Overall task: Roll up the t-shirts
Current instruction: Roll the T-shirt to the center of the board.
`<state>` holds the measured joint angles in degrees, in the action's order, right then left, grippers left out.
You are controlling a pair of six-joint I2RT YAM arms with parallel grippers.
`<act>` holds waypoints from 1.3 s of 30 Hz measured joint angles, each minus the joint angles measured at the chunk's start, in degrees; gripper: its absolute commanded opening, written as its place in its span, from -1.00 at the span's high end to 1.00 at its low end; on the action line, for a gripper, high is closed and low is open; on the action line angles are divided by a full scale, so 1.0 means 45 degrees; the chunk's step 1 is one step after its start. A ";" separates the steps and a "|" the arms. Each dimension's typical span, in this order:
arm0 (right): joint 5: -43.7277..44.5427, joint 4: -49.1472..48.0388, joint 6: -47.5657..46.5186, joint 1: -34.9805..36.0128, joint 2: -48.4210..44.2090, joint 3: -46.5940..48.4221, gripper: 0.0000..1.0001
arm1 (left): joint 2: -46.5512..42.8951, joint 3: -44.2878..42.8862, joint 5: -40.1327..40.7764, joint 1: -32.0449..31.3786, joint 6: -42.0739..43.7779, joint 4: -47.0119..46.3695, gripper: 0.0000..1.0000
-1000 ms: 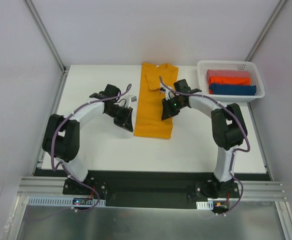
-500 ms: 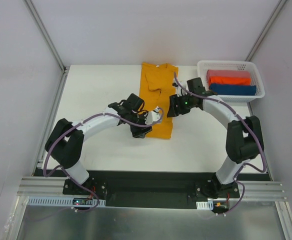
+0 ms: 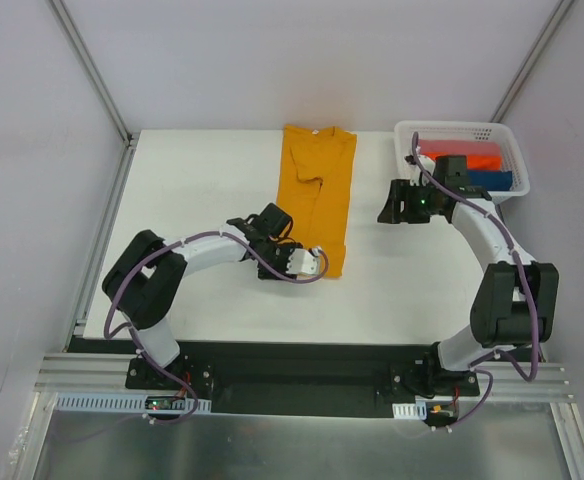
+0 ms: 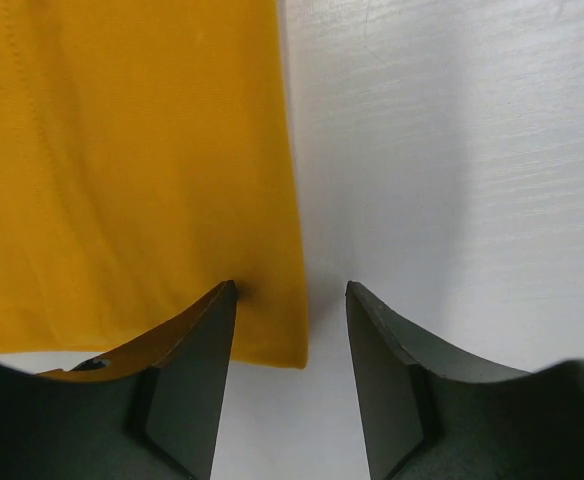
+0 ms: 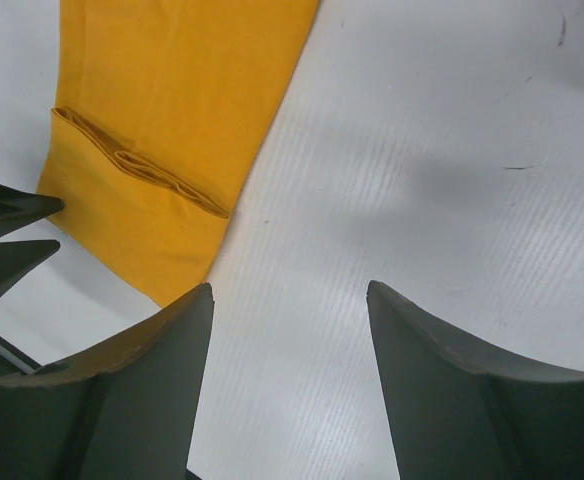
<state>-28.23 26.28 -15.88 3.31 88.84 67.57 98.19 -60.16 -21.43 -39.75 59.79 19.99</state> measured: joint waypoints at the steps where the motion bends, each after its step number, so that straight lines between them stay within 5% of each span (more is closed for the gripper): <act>1: 0.0005 0.0049 -0.0039 -0.0068 -0.0049 -0.0005 -0.31 | 0.0107 0.0117 0.0136 -0.0053 0.0112 -0.0107 0.15; 4: 0.0049 0.0117 -0.0525 -0.0160 -0.0403 -0.0189 -0.37 | 0.0228 0.0340 0.0534 -0.0238 0.0321 -0.0495 0.56; 5: 0.0063 0.0155 -0.0753 -0.0155 -0.0622 -0.0321 -0.38 | 0.0248 0.0384 0.0612 -0.0316 0.0345 -0.0661 0.84; 7: 0.0170 0.0097 -0.1462 -0.0087 -0.1350 -0.0772 -0.40 | 0.0248 0.0481 0.0879 -0.0457 0.0243 -0.0869 1.00; 11: 0.0398 -0.0078 -0.3313 0.0699 -0.3235 -0.1875 -0.47 | 0.0267 0.0355 0.0899 -0.0510 -0.0627 -0.0665 1.00; 20: 0.0452 -0.1224 -0.7344 0.5513 -0.6751 -0.5867 -0.49 | 0.0505 -0.0442 -0.2263 0.0015 -0.5751 0.1564 1.00; 28: 0.0627 -0.2016 -0.8752 0.8228 -0.6523 -0.7140 -0.51 | 0.0879 -0.0631 -0.4741 0.0991 -0.8529 0.1870 1.00; 39: 0.1277 -0.3852 -0.9224 0.9160 -0.4158 -0.7140 -0.53 | 0.1103 -0.0631 -0.6543 0.1933 -0.9481 0.2040 1.00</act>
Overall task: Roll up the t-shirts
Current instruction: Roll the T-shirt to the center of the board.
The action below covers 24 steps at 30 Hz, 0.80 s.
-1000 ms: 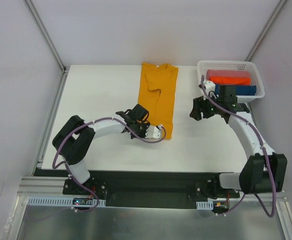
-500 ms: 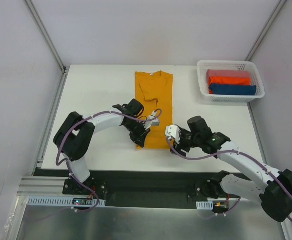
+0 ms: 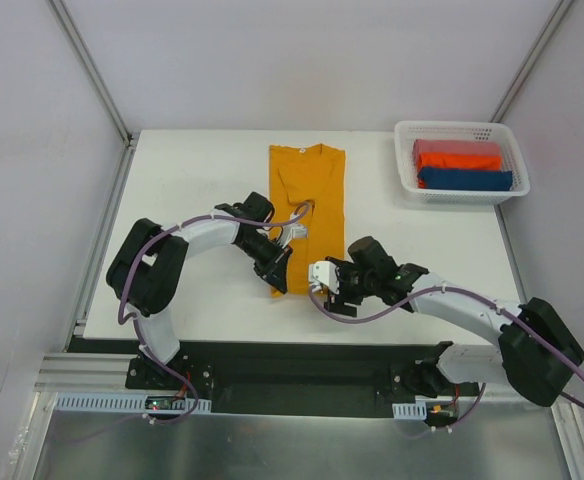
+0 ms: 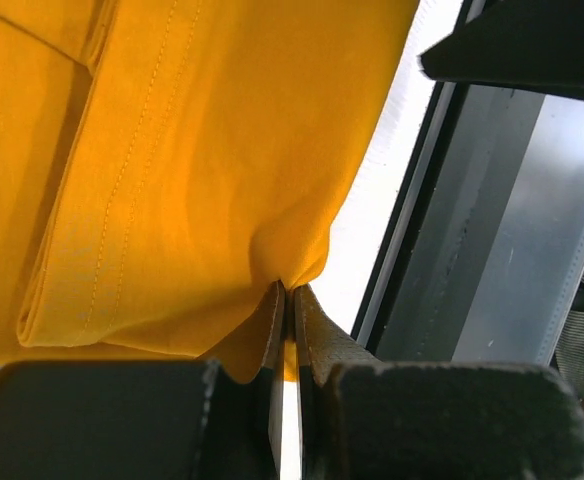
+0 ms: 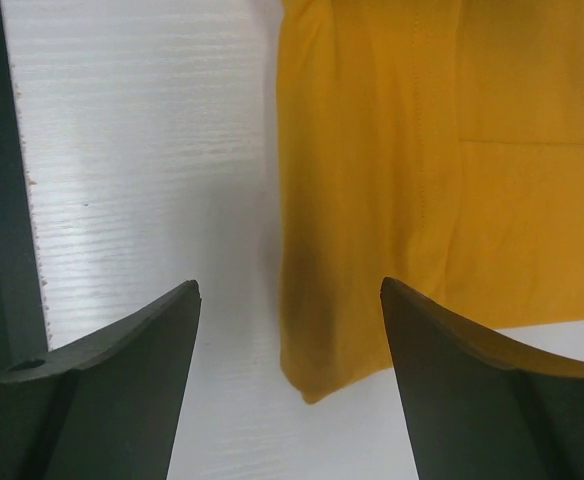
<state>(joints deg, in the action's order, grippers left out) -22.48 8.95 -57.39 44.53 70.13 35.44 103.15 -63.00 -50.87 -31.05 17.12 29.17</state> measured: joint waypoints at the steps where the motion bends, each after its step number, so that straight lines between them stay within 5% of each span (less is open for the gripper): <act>1: 0.0112 -0.0151 -0.0019 0.0053 0.0175 0.0000 -0.52 | 0.0000 -0.0005 -0.0049 0.0000 0.0000 0.0019 1.00; 9: 0.0733 -0.1030 -0.0418 0.0359 0.0913 0.0000 -0.36 | 0.0155 -0.0117 -0.0427 0.0024 0.0112 0.0413 1.00; 17: 0.1418 -0.1229 -0.1268 0.0675 0.1360 0.0000 0.09 | 0.0170 -0.0355 -0.0884 0.0437 0.0325 0.0831 1.00; 21: 0.1817 -0.1273 -0.1817 0.0724 0.1617 0.0000 0.47 | 0.0170 -0.0481 -0.1073 0.0597 0.0335 0.0913 1.00; 24: 0.1841 -0.1190 -0.1933 0.0719 0.1622 0.0015 0.55 | 0.0170 -0.0491 -0.1190 0.0665 0.0350 0.0947 1.00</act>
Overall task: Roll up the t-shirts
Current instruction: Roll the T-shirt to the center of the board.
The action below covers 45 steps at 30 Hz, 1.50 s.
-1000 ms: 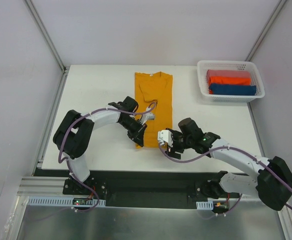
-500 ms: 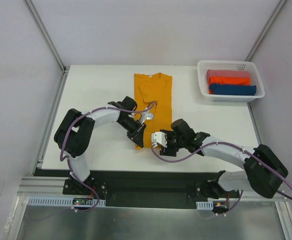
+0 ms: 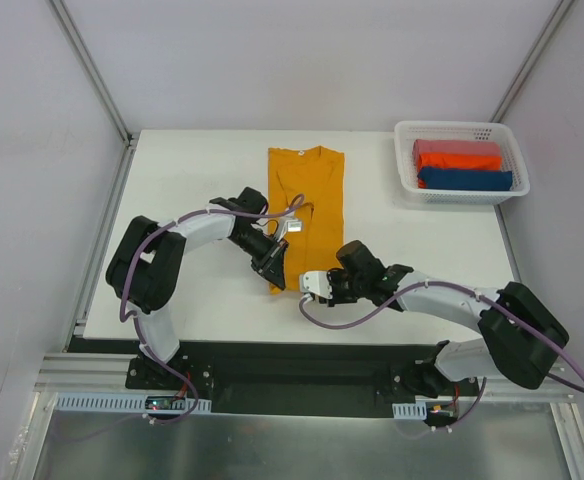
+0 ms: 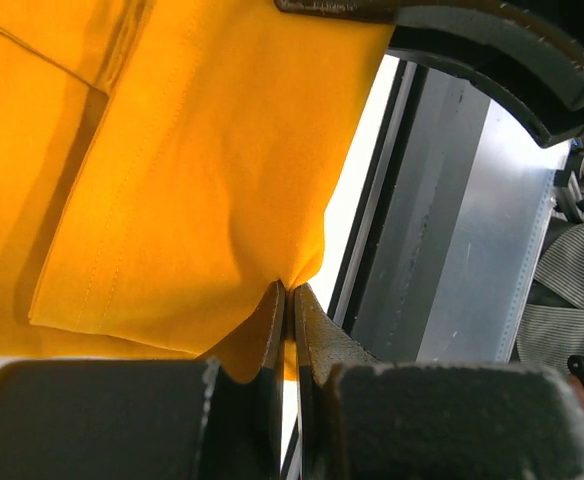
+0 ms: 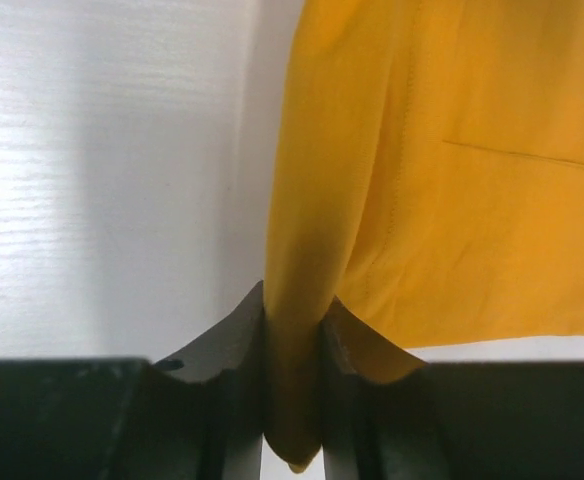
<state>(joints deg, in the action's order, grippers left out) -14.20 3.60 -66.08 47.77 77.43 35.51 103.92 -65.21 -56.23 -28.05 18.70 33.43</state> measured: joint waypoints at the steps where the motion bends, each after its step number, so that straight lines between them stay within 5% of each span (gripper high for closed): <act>1: -0.0063 0.0141 0.0000 -0.0005 0.0000 0.0049 0.56 | 0.0000 0.0000 -0.0063 0.0010 0.0015 0.0024 1.00; 12: -0.3094 0.4906 0.0194 -0.1477 0.1277 0.3269 0.78 | 0.0636 -0.1083 -0.1253 0.0350 0.0505 0.2181 0.99; 16: -0.4002 0.5960 0.0301 -0.1860 0.1690 0.3759 0.78 | 0.1229 -0.1569 -0.1792 0.0593 0.0355 0.2657 0.71; 20: -0.4342 0.6625 0.0403 -0.1977 0.1695 0.3779 0.78 | 0.1137 -0.1535 -0.1520 0.0748 0.0058 0.2608 0.15; 24: -0.4425 0.6989 0.0529 -0.2040 0.1695 0.3779 0.78 | -0.0617 0.0063 0.0029 0.1049 -0.0291 0.0884 -0.15; 28: -0.4556 0.7223 0.0641 -0.2147 0.1851 0.3934 0.78 | -0.4294 0.2458 0.1885 0.1137 0.0053 -0.0923 -0.18; 36: -0.4668 0.7509 0.0860 -0.2322 0.2395 0.4245 0.78 | -0.8699 0.6271 0.4687 -0.0811 0.1851 -0.4964 -0.40; 37: -0.4673 0.7548 0.0869 -0.2336 0.2433 0.4284 0.78 | -0.8922 0.6640 0.4872 -0.1166 0.2093 -0.5265 -0.43; 38: -0.4668 0.7577 0.0874 -0.2361 0.2477 0.4333 0.78 | -0.8986 0.6892 0.4969 -0.1545 0.2307 -0.5513 -0.85; 45: -0.4668 0.7655 0.0908 -0.2404 0.2545 0.4401 0.79 | -0.8398 0.7028 0.5450 -0.2822 0.2667 -0.6965 -0.82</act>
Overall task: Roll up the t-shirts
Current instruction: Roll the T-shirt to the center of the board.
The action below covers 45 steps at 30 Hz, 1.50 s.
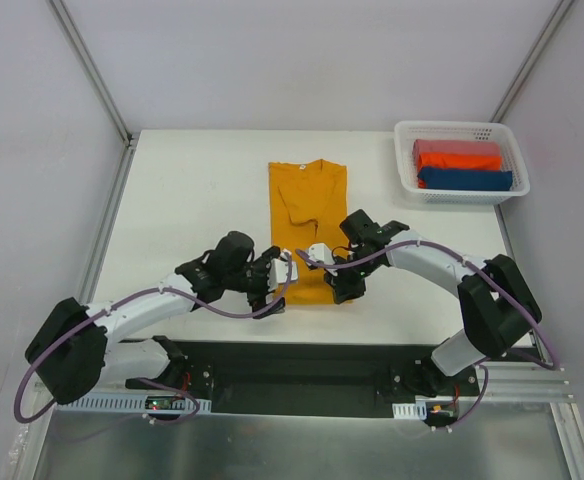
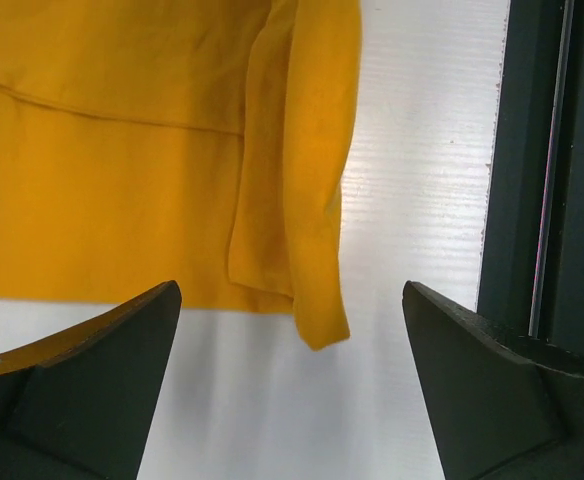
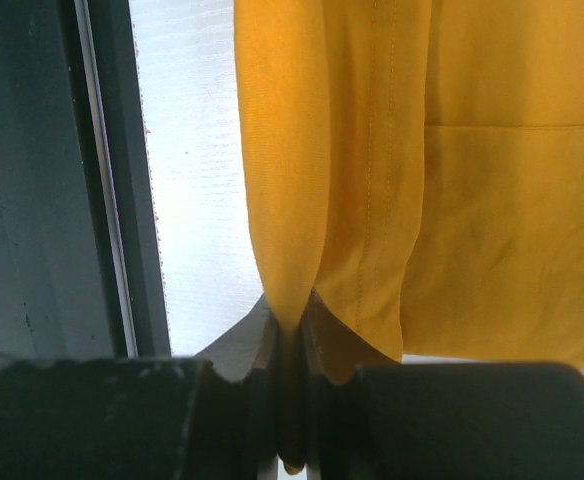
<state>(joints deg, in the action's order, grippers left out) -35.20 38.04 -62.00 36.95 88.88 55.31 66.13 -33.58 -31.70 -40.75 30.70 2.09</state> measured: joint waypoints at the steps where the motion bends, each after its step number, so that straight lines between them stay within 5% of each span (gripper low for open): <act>1: -0.0005 0.0005 0.0005 0.0000 0.0000 0.0000 0.79 | 0.0180 0.0000 0.0117 -0.0199 0.0005 -0.0228 -0.78; 8: -0.0005 0.0029 0.0063 0.0000 0.0000 0.0000 0.79 | 0.1598 -0.0005 0.0209 -0.0792 0.0049 -0.1069 -0.26; 13: -0.0005 0.0029 0.0185 0.0000 0.0000 0.0000 0.78 | 0.2200 -0.0214 0.0155 -0.0962 0.0087 -0.0942 0.55; 17: -0.0151 0.0146 0.0257 -0.0053 0.0000 0.0000 0.80 | 0.2555 -0.0967 -0.0010 -0.0952 0.0175 -0.0015 1.00; 30: -0.1860 0.3147 -0.0738 -0.0457 0.1292 0.1603 0.82 | 0.3633 -0.3502 -0.2336 0.0151 0.0034 0.4129 1.00; 45: -0.2812 0.5134 -0.1535 -0.1360 0.4405 0.3813 0.83 | 0.6008 -0.5076 -0.2885 0.1321 0.0335 0.5348 1.00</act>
<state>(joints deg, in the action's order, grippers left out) -47.86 61.14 -68.90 30.83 108.71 72.47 93.17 -56.42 -44.69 -34.81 32.21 26.15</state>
